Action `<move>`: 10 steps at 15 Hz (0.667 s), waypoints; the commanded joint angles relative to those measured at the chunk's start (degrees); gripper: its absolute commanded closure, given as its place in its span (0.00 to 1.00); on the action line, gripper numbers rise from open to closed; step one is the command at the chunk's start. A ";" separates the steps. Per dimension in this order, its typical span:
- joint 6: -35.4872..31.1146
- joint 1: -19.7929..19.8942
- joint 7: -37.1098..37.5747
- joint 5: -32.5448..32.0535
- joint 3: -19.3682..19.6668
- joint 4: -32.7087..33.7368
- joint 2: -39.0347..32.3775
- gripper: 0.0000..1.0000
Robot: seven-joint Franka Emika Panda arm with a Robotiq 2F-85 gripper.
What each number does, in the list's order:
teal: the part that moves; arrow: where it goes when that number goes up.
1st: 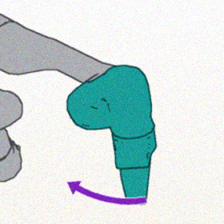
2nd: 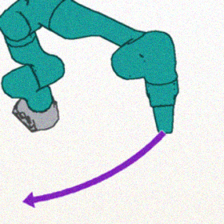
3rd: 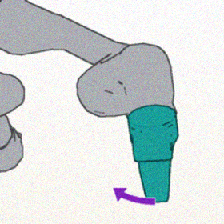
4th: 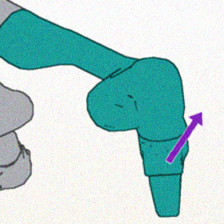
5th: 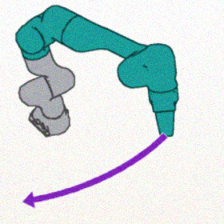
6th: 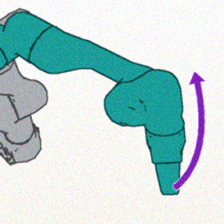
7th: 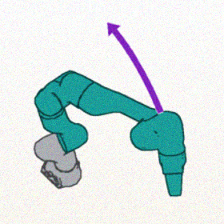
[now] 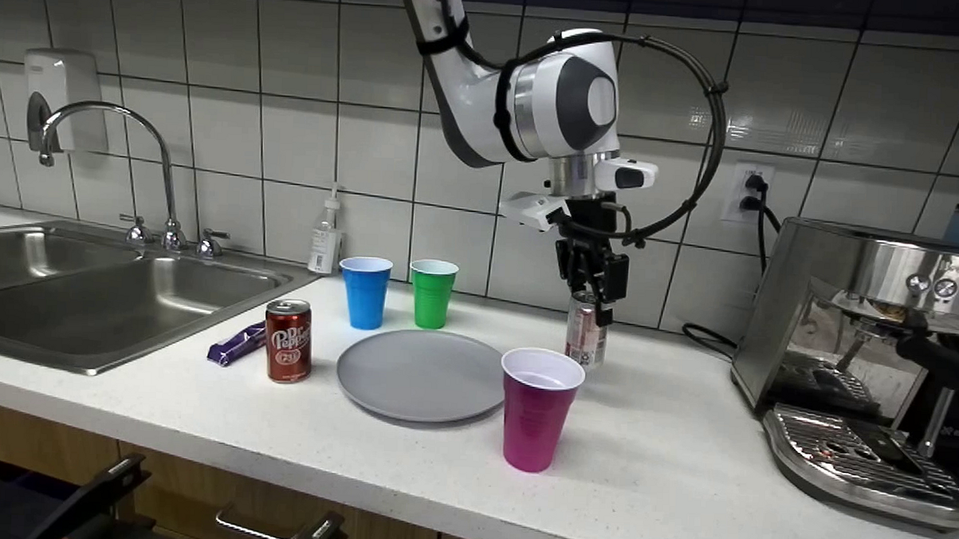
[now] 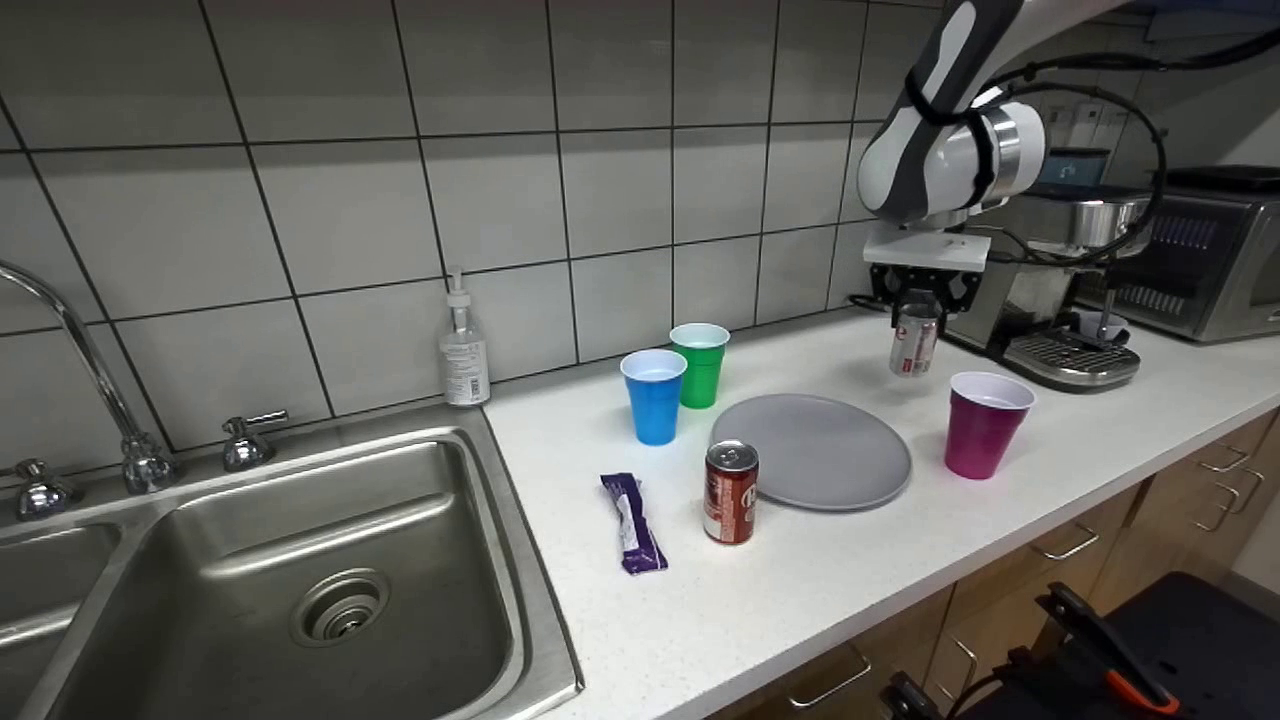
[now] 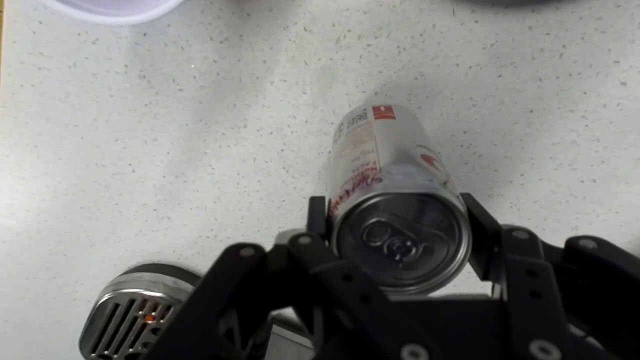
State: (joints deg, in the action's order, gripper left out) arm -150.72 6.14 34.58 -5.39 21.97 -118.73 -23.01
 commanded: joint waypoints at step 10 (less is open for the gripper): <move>0.97 3.96 -1.11 4.46 0.16 5.88 -6.80 0.61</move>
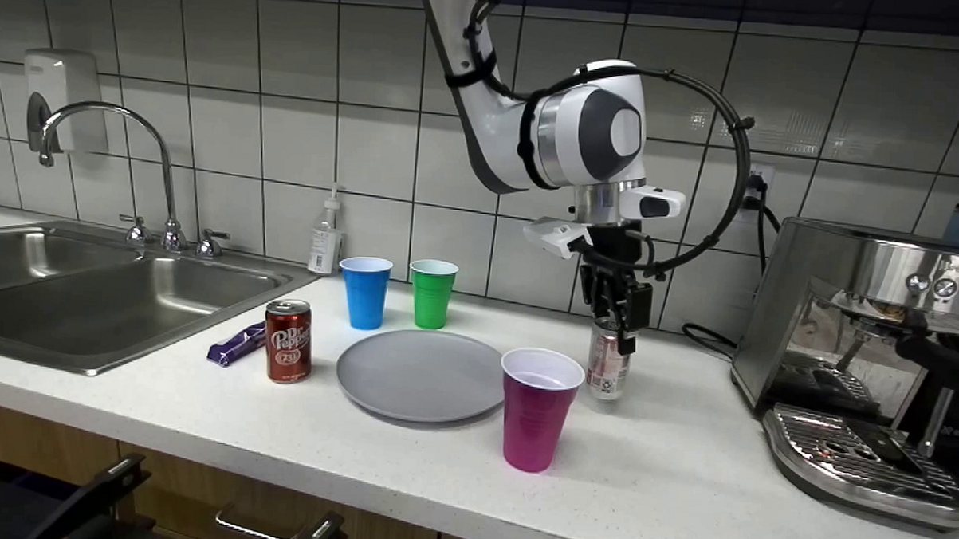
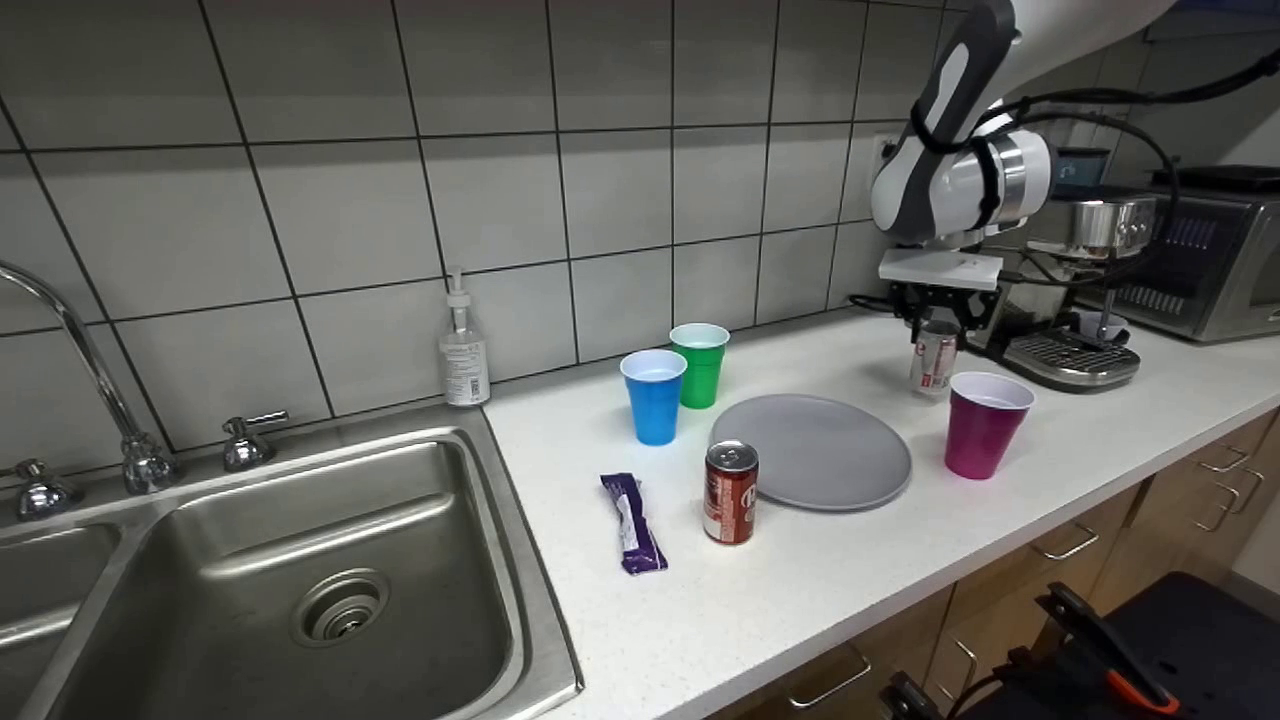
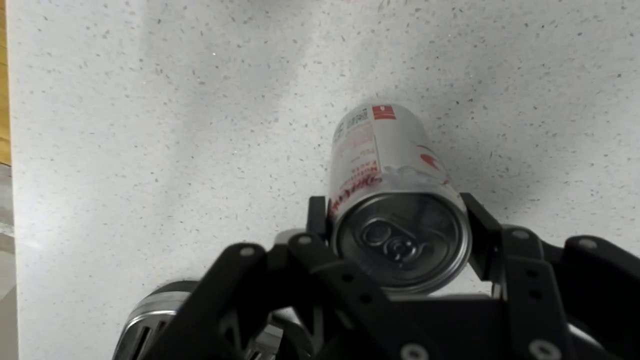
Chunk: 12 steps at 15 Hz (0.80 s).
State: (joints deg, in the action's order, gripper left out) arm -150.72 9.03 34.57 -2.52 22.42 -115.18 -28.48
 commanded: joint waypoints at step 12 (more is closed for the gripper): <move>0.13 1.96 -2.22 4.49 -0.80 2.24 -3.19 0.61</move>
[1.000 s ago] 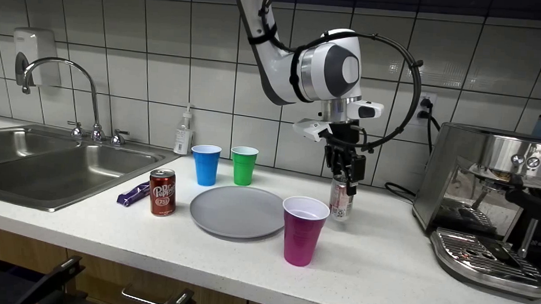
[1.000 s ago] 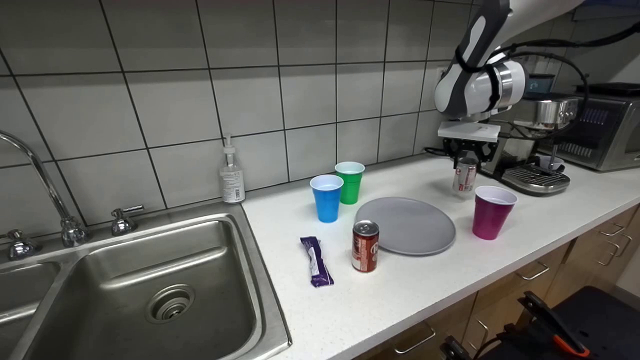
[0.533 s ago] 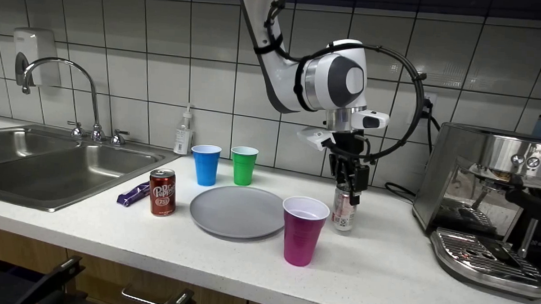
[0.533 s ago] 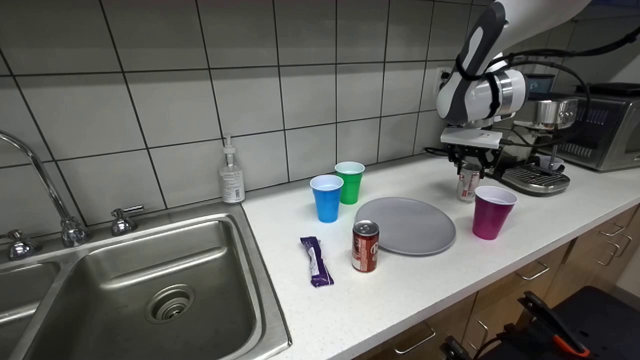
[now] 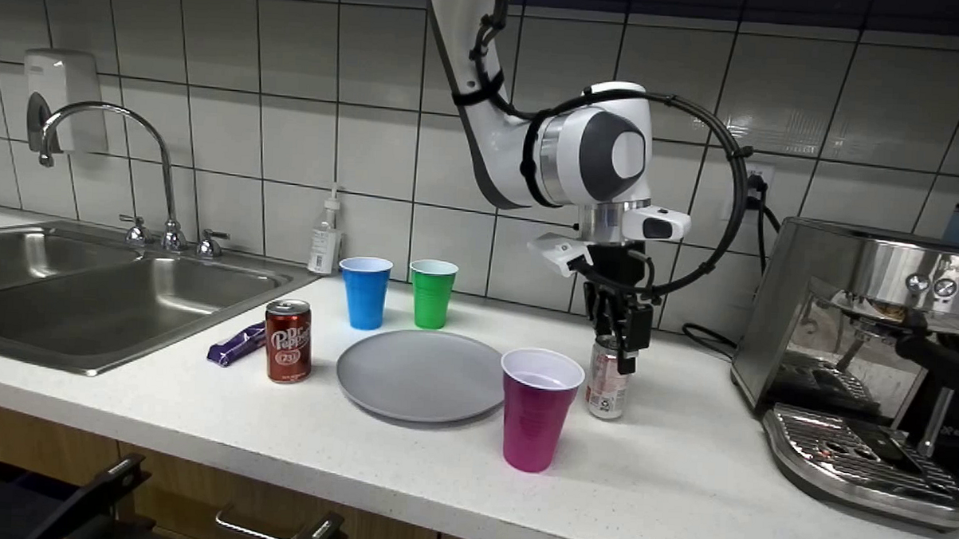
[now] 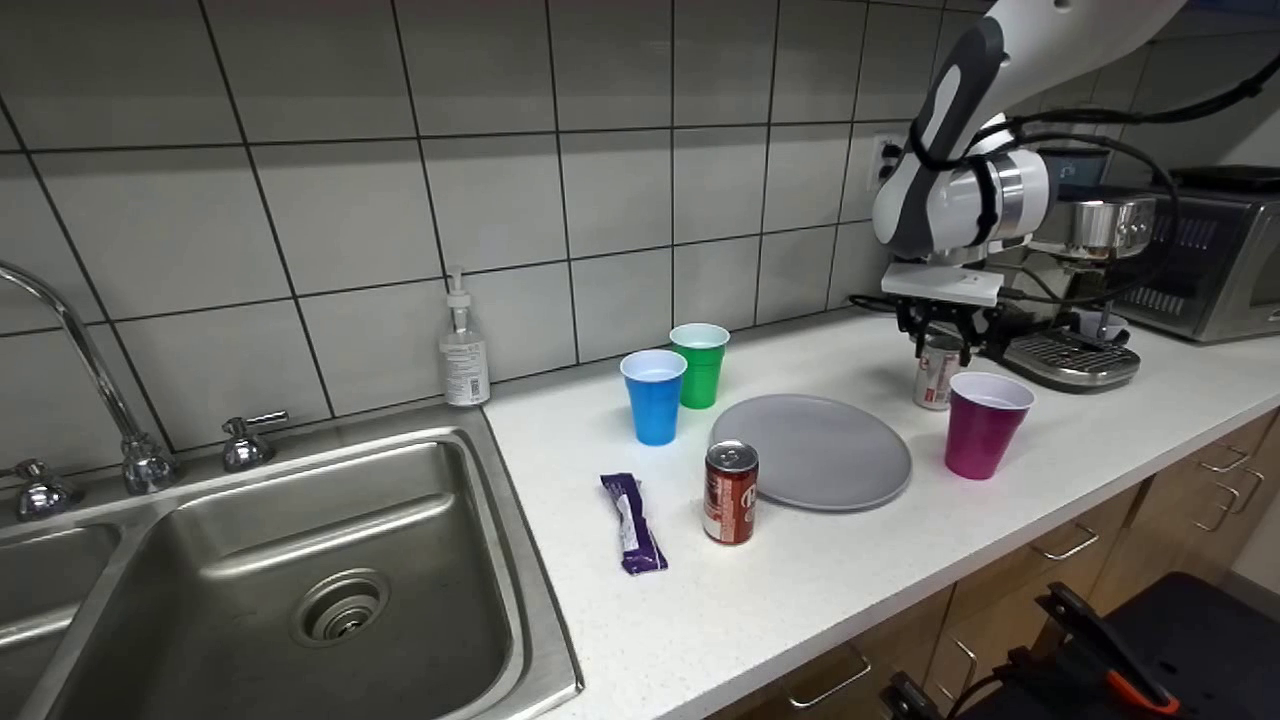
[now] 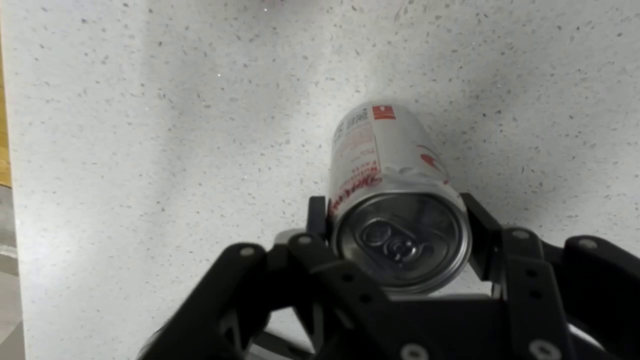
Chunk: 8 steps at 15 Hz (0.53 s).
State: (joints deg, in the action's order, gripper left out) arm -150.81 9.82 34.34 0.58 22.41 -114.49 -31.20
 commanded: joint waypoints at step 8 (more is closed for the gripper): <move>0.78 -0.27 -1.84 0.26 -0.10 0.07 1.41 0.00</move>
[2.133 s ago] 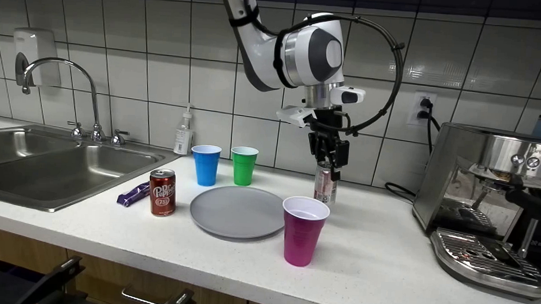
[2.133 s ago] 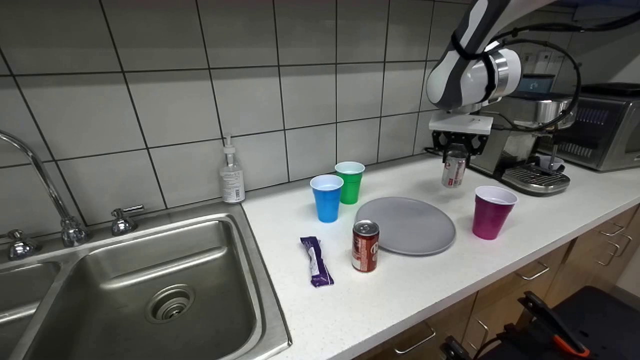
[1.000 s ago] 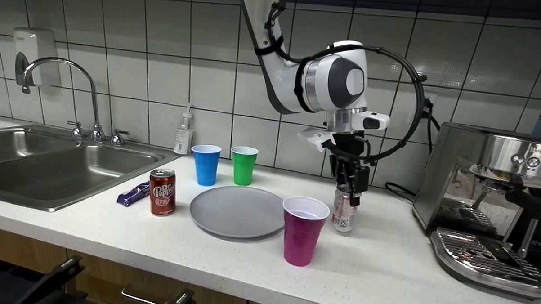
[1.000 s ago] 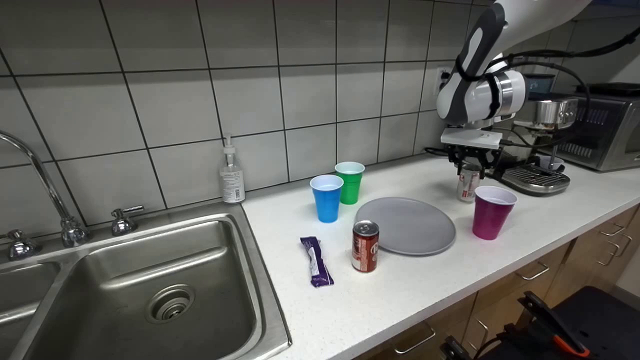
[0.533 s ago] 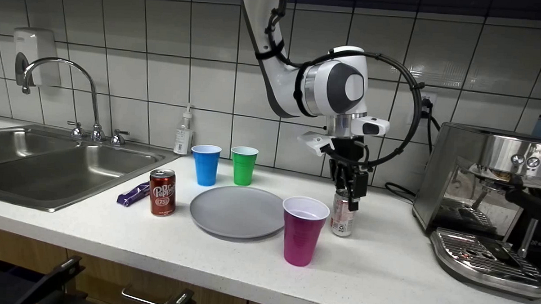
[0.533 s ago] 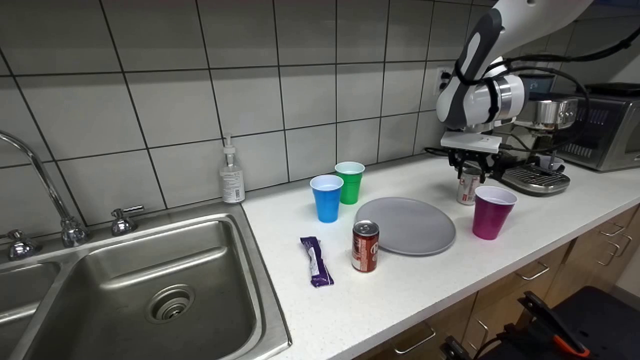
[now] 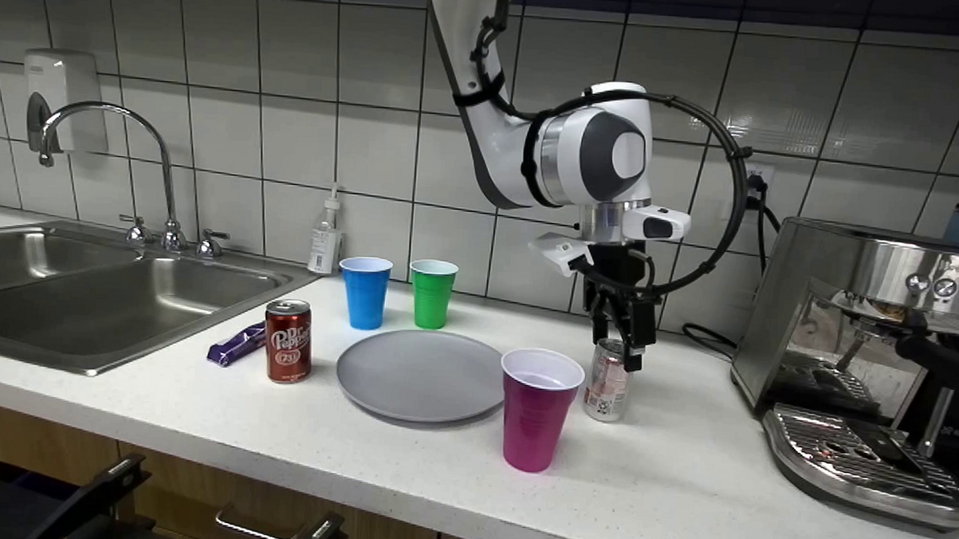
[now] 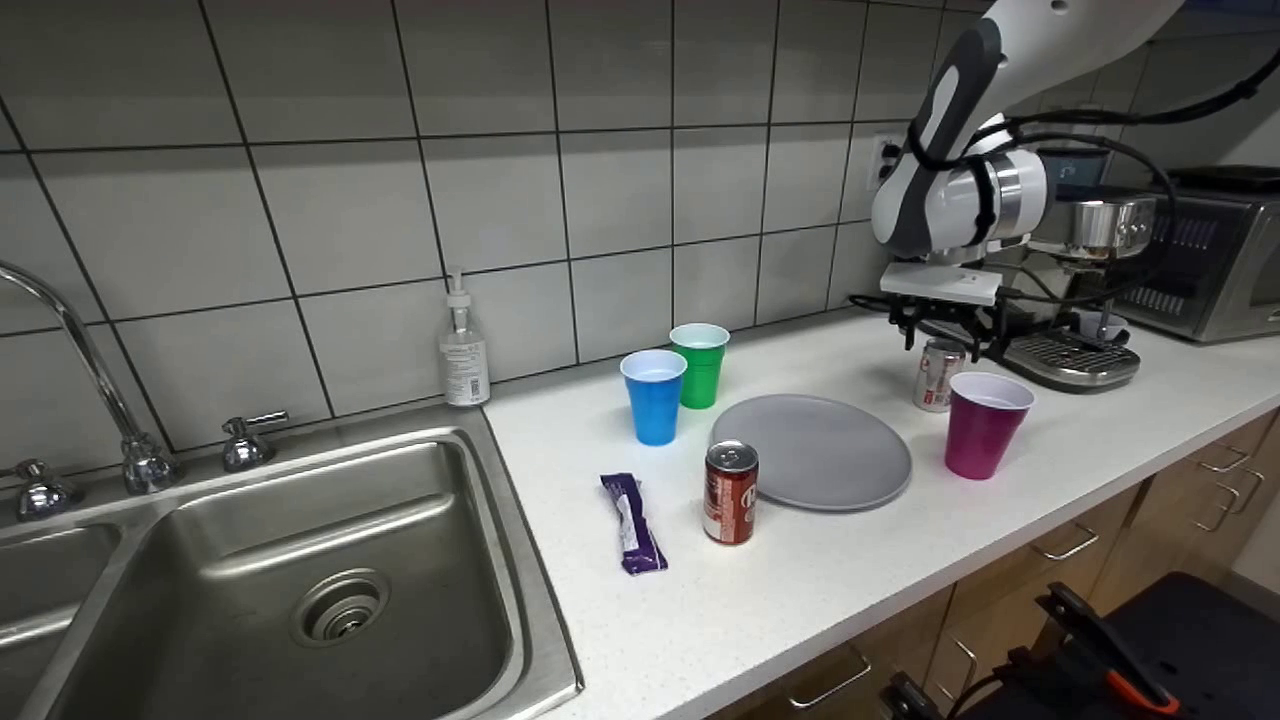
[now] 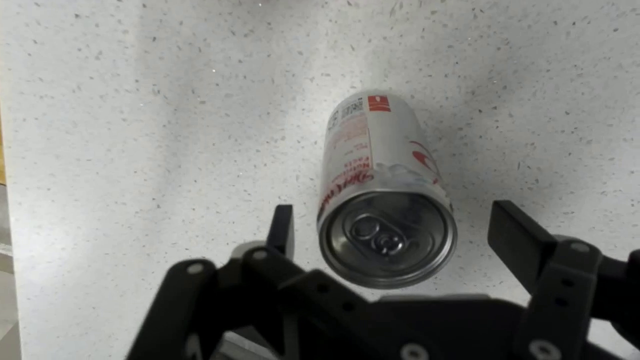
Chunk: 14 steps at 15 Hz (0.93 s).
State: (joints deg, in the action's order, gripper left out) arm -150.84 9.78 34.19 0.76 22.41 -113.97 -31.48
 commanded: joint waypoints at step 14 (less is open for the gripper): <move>2.33 -5.46 -4.54 -4.99 -0.25 -12.87 16.01 0.00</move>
State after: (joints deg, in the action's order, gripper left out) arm -150.14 4.57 31.09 -2.15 22.36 -122.63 -20.72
